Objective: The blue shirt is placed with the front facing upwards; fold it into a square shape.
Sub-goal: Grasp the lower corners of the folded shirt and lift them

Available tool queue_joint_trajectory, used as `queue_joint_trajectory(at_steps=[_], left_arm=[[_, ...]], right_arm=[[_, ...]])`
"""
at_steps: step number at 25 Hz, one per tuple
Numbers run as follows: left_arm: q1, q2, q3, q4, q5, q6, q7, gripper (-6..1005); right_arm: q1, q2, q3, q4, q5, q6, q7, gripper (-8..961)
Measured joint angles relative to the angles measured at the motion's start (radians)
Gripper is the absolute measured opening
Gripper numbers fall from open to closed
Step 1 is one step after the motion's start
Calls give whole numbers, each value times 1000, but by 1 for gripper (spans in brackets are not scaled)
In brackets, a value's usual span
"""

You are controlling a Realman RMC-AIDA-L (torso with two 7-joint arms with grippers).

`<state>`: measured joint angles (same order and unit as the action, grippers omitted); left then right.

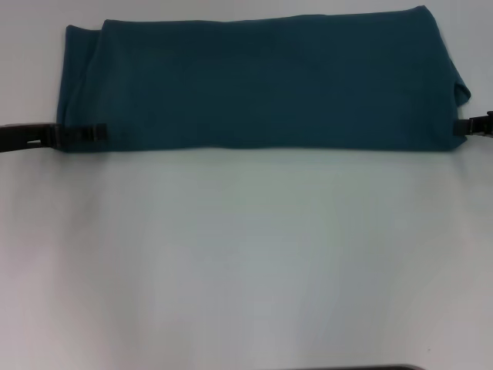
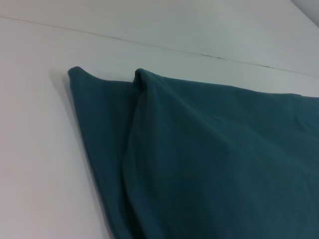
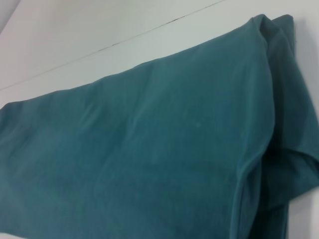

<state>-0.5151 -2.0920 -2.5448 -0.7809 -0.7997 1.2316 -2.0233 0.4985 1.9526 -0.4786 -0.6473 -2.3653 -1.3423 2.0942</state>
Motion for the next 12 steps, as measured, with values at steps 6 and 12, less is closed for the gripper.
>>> queue_joint_trajectory(at_steps=[6,12], left_arm=[[-2,2,0,0,2,-10,0,949],[-3,8,0,1,2,-16,4,948]], right_arm=[[1,1,0,0,0,0,-3,4],[2,1,0,0,1,0,-3,3]])
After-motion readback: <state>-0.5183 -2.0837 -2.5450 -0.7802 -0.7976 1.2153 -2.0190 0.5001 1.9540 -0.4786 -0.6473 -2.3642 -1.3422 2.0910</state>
